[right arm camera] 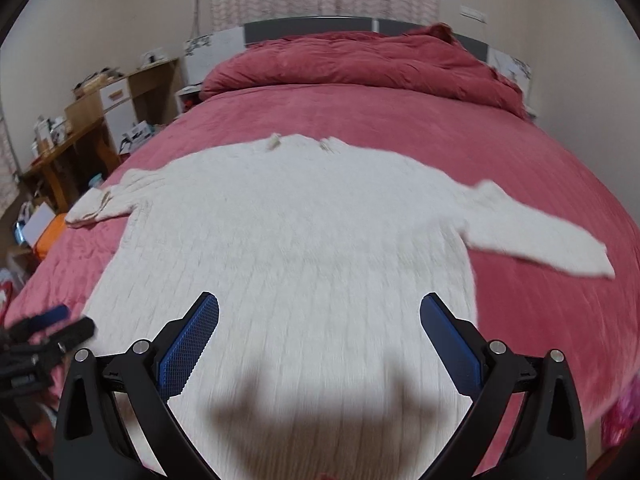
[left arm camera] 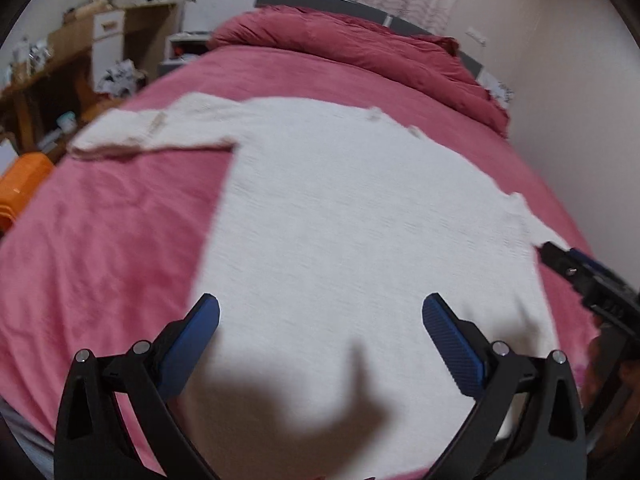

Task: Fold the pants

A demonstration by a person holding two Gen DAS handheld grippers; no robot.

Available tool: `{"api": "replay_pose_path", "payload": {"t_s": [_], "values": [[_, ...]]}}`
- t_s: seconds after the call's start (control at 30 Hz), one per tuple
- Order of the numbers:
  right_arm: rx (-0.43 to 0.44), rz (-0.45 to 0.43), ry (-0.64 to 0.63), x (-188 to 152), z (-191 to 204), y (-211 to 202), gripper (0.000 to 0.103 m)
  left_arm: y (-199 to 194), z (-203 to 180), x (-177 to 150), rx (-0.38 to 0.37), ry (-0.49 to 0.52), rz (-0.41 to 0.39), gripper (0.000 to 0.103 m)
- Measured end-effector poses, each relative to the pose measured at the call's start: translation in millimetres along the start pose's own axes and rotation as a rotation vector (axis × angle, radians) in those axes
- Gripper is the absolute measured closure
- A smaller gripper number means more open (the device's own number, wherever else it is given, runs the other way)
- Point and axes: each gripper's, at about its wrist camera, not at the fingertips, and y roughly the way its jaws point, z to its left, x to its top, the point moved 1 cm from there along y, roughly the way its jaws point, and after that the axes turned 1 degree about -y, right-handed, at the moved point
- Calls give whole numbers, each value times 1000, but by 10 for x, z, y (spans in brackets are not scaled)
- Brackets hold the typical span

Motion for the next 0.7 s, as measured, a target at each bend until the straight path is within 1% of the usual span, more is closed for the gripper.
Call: {"api": "replay_pose_path", "payload": {"t_s": [0.1, 0.17, 0.2, 0.3, 0.33, 0.4, 0.43, 0.47, 0.5, 0.6, 0.7], "values": [[11, -19, -112, 157, 59, 258, 3, 53, 245, 179, 92, -6, -17, 2], [-29, -19, -170, 234, 66, 467, 3, 127, 422, 328, 144, 2, -6, 2], [-43, -22, -196, 269, 54, 591, 3, 177, 528, 414, 161, 1, 3, 2], [-22, -80, -225, 249, 24, 796, 3, 267, 780, 588, 206, -15, 4, 2], [-14, -91, -223, 219, 14, 839, 3, 303, 868, 634, 218, -20, 8, 2], [-22, -43, -227, 216, 23, 955, 3, 375, 1063, 703, 227, -24, 8, 2], [0, -33, -226, 243, 29, 983, 3, 426, 1140, 755, 239, -26, 13, 2], [20, -42, -214, 262, 26, 979, 3, 471, 1222, 787, 251, -27, 17, 2], [35, -43, -198, 256, 15, 964, 3, 537, 1333, 833, 281, -26, 24, 2], [78, -33, -151, 311, -7, 964, 3, 642, 1500, 925, 338, -1, 12, 2], [88, -16, -92, 298, -31, 972, 3, 762, 1586, 1042, 374, 25, 5, 2]]}}
